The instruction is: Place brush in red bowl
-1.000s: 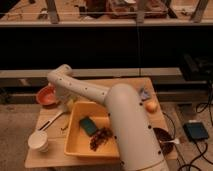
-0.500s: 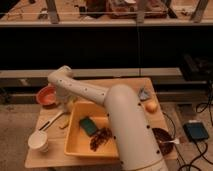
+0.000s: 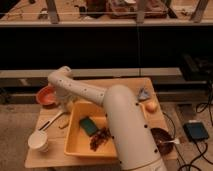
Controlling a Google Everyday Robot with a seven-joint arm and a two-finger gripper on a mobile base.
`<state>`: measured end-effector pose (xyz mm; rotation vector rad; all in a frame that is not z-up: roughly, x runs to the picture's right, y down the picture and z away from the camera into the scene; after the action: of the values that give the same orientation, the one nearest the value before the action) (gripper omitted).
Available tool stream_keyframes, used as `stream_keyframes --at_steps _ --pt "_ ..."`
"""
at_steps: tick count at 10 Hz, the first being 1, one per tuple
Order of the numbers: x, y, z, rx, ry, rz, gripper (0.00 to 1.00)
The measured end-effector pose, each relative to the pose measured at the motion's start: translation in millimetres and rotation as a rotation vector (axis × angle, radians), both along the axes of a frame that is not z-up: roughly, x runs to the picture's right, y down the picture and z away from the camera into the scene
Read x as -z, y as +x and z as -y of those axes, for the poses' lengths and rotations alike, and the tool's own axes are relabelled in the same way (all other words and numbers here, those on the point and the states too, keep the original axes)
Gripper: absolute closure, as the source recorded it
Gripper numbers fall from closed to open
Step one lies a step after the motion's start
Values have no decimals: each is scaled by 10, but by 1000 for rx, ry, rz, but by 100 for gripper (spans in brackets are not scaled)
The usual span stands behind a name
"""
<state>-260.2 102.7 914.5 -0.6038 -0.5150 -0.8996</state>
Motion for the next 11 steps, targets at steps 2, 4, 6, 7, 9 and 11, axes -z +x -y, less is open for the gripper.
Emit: stream_keyframes --at_steps 2,4,6,7,9,11 --pt "-9 -17 -22 -1 -7 -2 55" --pt "-17 -6 -27 -9 -12 -8 55" --pt "32 36 -16 -22 -16 -16 59" --pt "77 63 18 -30 -13 -19 66" --pt "277 116 164 -47 0 -20 86" --pt "497 175 310 -55 -6 -27 91"
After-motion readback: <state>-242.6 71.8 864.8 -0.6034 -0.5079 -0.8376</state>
